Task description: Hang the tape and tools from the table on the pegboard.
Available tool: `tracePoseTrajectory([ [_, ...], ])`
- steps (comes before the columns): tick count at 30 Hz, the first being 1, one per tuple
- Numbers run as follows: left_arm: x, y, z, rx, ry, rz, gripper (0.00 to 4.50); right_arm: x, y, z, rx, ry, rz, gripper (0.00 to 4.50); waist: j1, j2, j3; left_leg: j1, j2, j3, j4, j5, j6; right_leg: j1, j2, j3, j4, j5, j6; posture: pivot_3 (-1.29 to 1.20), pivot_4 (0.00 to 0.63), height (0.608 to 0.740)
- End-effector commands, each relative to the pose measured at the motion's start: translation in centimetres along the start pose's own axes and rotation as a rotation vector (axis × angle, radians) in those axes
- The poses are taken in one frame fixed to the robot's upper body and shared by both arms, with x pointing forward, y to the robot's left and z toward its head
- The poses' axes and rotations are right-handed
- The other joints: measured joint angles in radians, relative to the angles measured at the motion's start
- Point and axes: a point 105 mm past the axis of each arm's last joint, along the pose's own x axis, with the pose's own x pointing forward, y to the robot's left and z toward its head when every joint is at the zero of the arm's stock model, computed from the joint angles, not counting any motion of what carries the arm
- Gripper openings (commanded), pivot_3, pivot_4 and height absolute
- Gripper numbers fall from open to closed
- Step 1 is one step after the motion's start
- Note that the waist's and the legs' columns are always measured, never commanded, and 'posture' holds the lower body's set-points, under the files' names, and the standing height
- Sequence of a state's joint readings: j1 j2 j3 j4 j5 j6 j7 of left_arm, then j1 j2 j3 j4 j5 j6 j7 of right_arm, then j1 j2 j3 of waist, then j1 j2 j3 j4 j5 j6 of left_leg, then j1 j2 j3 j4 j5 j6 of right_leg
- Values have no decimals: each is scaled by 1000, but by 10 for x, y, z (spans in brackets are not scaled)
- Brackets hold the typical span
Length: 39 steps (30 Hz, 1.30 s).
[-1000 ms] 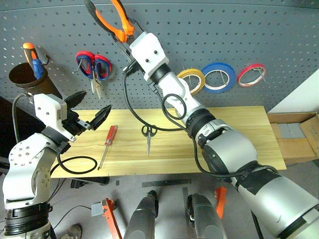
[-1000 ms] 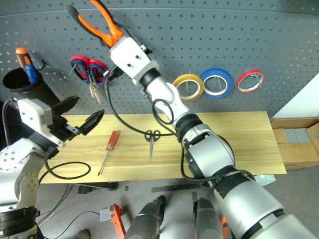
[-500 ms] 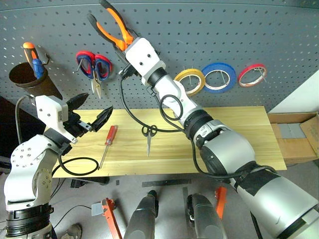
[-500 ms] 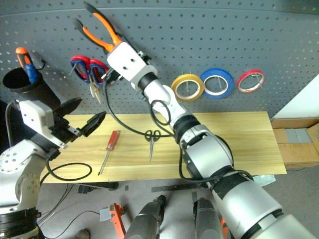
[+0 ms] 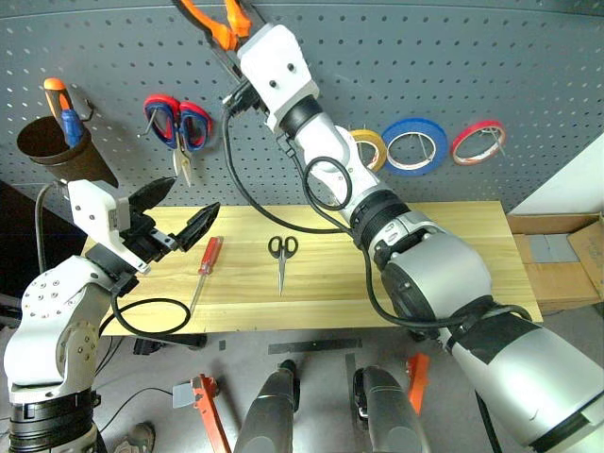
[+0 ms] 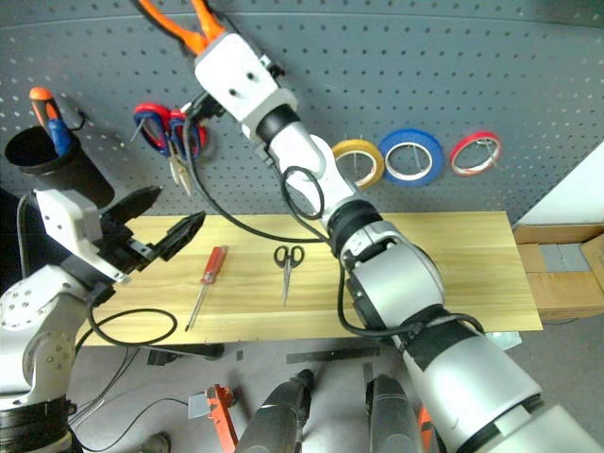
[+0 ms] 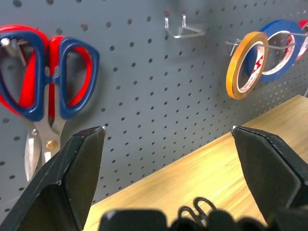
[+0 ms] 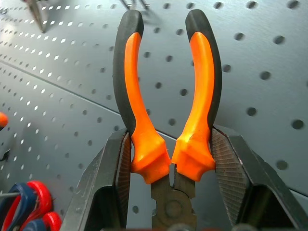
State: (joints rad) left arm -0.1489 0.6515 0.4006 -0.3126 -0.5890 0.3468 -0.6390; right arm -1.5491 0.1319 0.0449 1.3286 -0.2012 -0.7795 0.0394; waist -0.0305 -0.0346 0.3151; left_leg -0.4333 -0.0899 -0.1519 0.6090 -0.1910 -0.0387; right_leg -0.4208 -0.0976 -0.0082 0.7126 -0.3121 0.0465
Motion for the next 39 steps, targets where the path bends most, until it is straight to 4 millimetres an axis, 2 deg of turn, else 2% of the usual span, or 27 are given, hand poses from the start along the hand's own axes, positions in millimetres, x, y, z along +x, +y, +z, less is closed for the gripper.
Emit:
tracePoseTrajectory([
  [1, -6, 3, 14, 42, -31, 21, 4500, 18, -5, 39, 61, -148, -27, 2045, -1, 0, 2, 0, 0, 0, 0, 0, 0, 0, 0, 0, 0, 0, 0, 201, 348, 740],
  [4, -7, 3, 13, 40, -29, 24, 4500, 15, 0, 41, 68, -172, -22, 2045, 0, -1, 6, 0, 1, 0, -1, 0, 0, 0, 0, 0, 0, 0, -1, 204, 352, 740],
  [10, -7, 2, 15, 43, -31, 24, 4500, 7, 8, 25, 34, -119, -21, 2045, 2, -2, 7, 0, 0, 0, -1, 0, 0, 0, 0, 0, 0, 0, -1, 239, 355, 740],
  [16, -5, 1, 21, 60, -27, 14, 4500, -3, 15, 2, -33, -28, -5, 2045, 5, -2, 10, 0, 1, 0, -1, 0, 0, 0, 0, 0, 0, -1, -2, 291, 360, 740],
  [23, -4, -4, 20, 62, -20, 0, 4500, -19, 14, -28, -91, 99, 3, 2044, 26, -3, 12, 0, 1, -1, -1, 0, 0, 0, 2, -1, 0, -1, -2, 300, 354, 740],
  [34, 0, -3, 17, 59, -23, -2, 4500, -33, 2, -43, -106, 138, -23, 2044, 32, -3, 12, 0, 1, -1, -1, 0, -1, 0, 2, -1, 0, -1, -2, 252, 344, 740],
  [39, 4, -2, 14, 56, -30, 3, 4500, -45, -13, -56, -87, 191, -93, 2044, 31, -3, 12, 0, 1, -1, -1, 1, -1, 0, 2, -1, -1, -1, -2, 211, 346, 740],
])
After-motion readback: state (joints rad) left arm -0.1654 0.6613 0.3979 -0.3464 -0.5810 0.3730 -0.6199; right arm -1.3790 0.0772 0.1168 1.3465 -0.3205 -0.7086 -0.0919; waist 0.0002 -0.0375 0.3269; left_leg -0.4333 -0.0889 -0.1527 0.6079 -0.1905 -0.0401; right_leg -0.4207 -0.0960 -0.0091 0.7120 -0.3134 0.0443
